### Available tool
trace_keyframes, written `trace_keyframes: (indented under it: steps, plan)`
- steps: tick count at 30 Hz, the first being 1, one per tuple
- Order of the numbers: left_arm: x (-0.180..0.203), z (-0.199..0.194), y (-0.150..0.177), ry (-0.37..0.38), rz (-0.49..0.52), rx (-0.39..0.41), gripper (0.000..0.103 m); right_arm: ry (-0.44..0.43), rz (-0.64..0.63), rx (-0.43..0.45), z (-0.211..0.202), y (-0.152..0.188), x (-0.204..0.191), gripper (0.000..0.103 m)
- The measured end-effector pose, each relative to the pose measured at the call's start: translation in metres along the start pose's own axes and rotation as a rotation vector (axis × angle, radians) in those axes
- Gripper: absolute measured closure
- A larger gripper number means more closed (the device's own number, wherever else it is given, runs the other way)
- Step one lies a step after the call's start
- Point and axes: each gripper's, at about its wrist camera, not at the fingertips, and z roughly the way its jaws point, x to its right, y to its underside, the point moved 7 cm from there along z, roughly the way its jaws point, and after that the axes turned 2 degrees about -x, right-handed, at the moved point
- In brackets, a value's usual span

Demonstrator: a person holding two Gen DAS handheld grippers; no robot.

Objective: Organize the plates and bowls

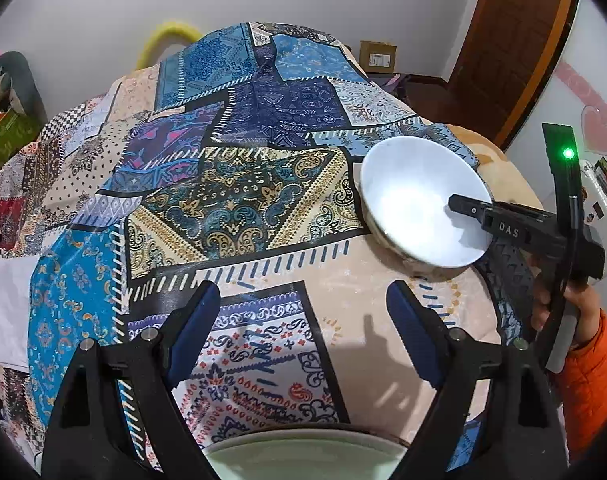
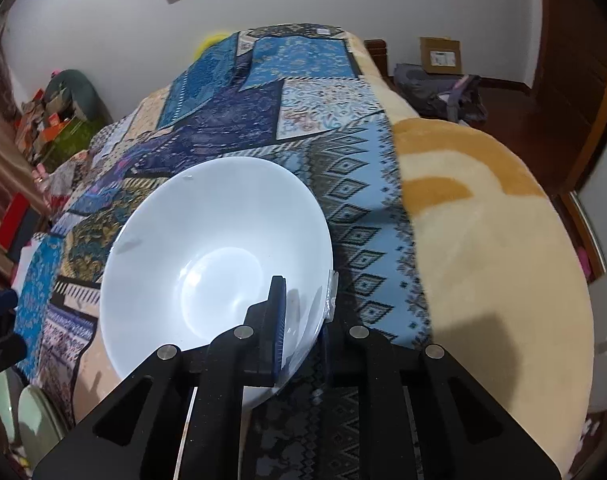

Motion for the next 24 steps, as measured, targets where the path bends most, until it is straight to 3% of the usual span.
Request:
trace_keyframes:
  steps: [8,18,22,24]
  plan:
    - [0.006,0.015,0.002,0.010,-0.014,-0.030,0.022,-0.072,-0.063,-0.030,-0.003,0.012,-0.026,0.090]
    - [0.018,0.049,0.030,0.081,-0.048,-0.187,0.058,-0.145,-0.115,-0.064,-0.007,0.037,-0.058,0.090]
    - [0.018,0.053,0.031,0.073,-0.053,-0.182,0.065,-0.143,-0.107,-0.055,-0.007,0.041,-0.060,0.090]
    - [0.021,0.056,0.031,0.091,-0.048,-0.189,0.079,-0.148,-0.094,-0.050,-0.007,0.041,-0.060,0.090]
